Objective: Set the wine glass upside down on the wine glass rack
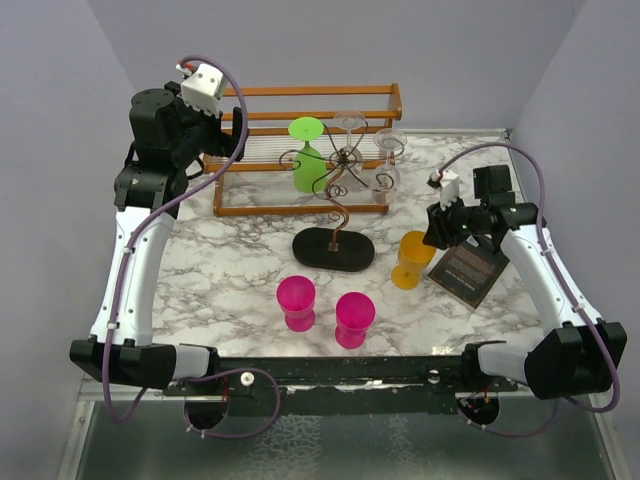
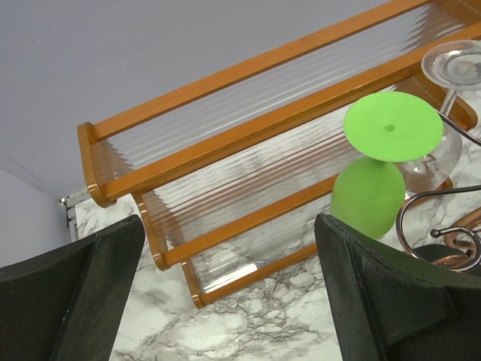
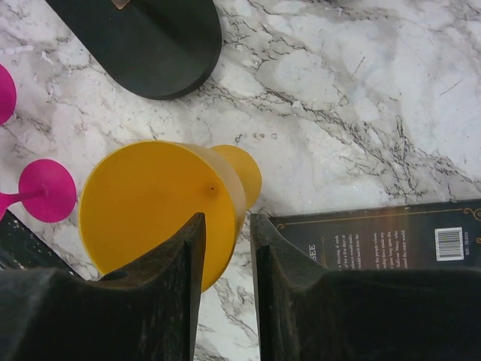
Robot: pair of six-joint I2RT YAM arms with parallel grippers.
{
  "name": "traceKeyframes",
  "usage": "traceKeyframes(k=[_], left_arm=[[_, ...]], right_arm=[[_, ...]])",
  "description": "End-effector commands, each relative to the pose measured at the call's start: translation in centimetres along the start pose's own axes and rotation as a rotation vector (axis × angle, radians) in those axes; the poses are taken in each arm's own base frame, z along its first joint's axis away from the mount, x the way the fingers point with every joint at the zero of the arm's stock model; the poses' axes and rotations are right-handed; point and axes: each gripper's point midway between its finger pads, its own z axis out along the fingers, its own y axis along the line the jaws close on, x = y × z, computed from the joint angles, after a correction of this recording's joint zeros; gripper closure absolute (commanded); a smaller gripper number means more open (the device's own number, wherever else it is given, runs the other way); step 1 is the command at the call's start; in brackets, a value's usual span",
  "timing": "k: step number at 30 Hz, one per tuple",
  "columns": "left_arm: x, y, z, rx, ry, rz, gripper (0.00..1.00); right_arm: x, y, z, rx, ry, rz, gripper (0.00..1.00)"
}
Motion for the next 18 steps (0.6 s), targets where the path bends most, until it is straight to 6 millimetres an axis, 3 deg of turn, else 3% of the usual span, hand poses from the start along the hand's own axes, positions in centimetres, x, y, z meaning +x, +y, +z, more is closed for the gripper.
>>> traceKeyframes(k=[1, 9, 11, 18], left_arm=[[-1.2, 0.3, 0.0, -0.003, -0.026, 0.016, 0.01], [-1.1, 0.6, 0.6, -0.008, -0.01, 0.022, 0.01], [-1.2, 0.8, 0.7, -0.015, -0.005, 0.026, 0.01], [-2.0, 2.1, 1.6, -0.063, 0.005, 0.027, 0.01]], right_arm=[[-1.5, -0.8, 0.4, 0.038, -0.002, -0.026, 0.72], [-2.4, -1.8, 1.2, 0.045, 0.013, -0.056, 0.92], [-3.7, -2.5, 0.8, 0.076, -0.004, -0.075, 0.98], [-10.6, -6.4, -3.2, 0.286, -0.112, -0.165, 0.98]])
